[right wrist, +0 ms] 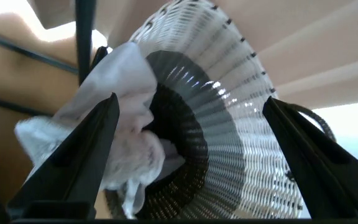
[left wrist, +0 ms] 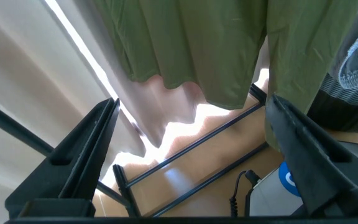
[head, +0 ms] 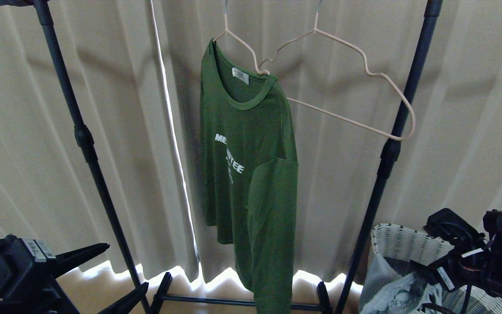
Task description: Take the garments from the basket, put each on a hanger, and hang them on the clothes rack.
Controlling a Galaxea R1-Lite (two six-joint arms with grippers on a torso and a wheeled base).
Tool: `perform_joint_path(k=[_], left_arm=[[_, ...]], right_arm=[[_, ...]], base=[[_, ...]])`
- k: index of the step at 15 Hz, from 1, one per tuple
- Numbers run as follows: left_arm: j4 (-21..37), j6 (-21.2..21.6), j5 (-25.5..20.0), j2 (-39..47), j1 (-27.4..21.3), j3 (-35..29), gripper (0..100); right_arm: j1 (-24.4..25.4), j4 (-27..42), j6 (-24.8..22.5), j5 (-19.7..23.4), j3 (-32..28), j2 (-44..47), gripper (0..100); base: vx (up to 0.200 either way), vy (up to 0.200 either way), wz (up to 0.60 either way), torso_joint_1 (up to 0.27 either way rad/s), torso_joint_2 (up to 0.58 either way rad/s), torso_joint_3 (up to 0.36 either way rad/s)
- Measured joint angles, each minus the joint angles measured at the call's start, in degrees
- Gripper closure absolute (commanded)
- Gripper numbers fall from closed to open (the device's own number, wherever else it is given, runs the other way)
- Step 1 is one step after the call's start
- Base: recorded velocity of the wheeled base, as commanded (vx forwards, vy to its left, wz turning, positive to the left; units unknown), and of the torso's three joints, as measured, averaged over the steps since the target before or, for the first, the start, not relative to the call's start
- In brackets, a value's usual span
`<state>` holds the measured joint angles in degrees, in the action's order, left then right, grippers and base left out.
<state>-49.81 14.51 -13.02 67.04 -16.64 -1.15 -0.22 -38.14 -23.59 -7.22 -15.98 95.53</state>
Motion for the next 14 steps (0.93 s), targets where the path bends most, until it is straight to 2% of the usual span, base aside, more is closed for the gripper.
perform_joint_path(k=[10,14], left_arm=[[0.0,0.0,0.0,0.1,-0.1,0.2,0],[0.0,0.1,0.0,0.1,-0.1,0.3,0]], right_arm=[[3.1,0.0,-0.1,1.3,5.0,-2.6,0],[2.8,-0.1,-0.2,0.7,5.6,-1.8,0]], base=[[0.0,0.0,0.0,0.0,0.0,0.0],[0.0,0.0,0.0,0.0,0.0,0.0]])
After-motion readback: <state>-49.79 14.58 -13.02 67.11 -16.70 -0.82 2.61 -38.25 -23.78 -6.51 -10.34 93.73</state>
